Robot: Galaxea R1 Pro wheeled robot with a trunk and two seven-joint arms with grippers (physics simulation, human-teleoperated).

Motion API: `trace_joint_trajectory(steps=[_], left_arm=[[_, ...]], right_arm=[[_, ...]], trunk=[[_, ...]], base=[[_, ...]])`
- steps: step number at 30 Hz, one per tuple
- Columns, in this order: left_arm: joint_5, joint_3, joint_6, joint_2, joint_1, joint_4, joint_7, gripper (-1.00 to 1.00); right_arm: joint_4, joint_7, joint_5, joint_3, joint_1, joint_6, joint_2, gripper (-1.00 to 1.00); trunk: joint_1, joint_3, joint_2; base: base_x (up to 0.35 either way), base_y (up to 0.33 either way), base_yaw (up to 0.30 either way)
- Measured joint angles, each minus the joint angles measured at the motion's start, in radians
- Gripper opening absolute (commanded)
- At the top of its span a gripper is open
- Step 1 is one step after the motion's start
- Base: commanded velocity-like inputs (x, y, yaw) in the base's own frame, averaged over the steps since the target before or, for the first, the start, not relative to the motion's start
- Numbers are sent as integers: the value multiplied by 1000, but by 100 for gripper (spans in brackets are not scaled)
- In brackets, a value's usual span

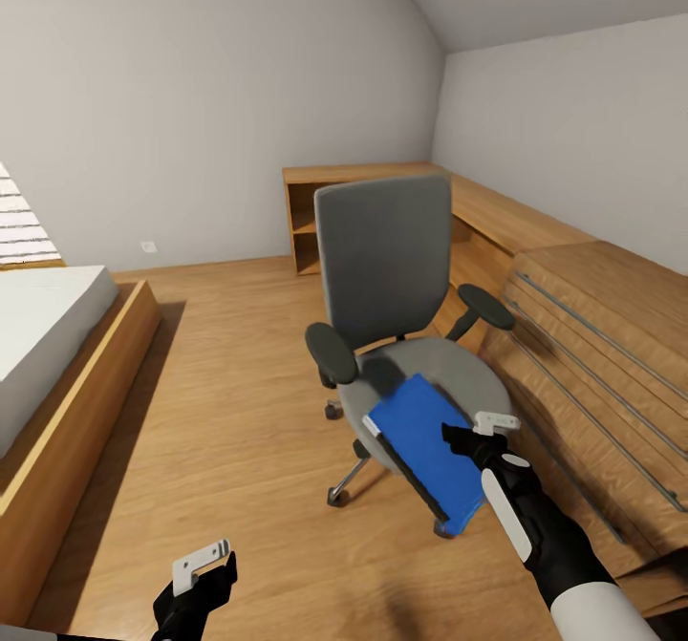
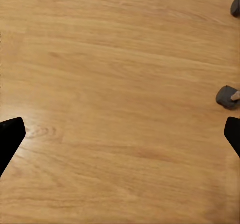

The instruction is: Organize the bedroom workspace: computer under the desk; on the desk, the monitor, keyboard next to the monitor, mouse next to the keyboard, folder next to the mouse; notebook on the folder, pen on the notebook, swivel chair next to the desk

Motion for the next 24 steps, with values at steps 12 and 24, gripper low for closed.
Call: trace_joint_trajectory(steps=[12,24], left_arm=[[0,0,0,0,0,2,0,100],[0,0,0,-3,0,2,0,100]], right_arm=[[0,-1,0,0,0,0,0,100],[0,-1,0,0,0,0,0,100]], trunk=[[-46,38,84],[-92,75,168]], base=[[0,0,0],[0,0,0]])
